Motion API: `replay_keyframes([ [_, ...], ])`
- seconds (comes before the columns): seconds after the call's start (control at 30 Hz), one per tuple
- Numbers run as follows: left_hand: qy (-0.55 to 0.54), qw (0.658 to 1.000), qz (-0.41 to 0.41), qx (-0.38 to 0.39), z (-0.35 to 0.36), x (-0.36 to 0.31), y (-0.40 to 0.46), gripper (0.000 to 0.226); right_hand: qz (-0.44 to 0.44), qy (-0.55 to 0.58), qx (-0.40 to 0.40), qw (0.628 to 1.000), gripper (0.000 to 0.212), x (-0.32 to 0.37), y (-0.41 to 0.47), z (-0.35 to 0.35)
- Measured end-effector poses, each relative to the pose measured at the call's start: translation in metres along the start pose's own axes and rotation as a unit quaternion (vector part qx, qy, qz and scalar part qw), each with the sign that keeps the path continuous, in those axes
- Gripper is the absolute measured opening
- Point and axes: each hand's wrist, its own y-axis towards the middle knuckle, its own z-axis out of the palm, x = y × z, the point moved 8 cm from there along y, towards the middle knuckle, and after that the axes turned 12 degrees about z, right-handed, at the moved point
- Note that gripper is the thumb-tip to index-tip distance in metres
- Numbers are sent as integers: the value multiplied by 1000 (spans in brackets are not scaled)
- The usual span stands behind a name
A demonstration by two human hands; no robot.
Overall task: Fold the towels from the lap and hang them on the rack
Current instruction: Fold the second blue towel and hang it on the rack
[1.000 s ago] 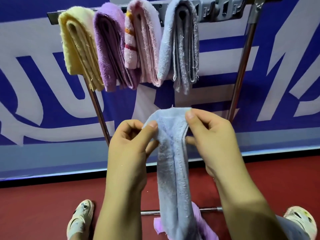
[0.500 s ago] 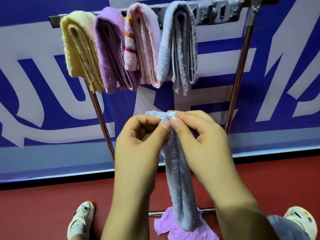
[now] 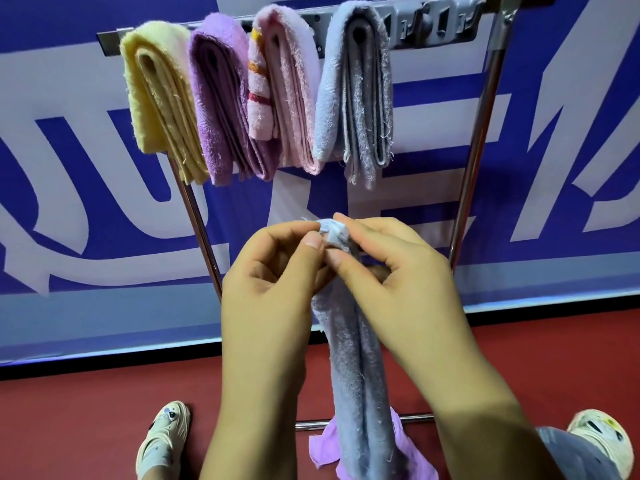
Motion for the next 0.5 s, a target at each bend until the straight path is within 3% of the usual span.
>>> replay_keyframes([
  [0.13,-13,999,-4,29,2,0,-1,8,-8,22,-18,1000,24,0,3,-7],
  [0.27,42,997,35,53,-2,-1,1,15,47,90,22,995,22,-11,5,-7],
  [0.4,162,983,71,50,-23,15,10,40,94,179,41,978,19,-20,6,-8],
  [0.5,119,986,6,115,-23,37,17,66,113,242,78,961,18,-21,8,-10],
])
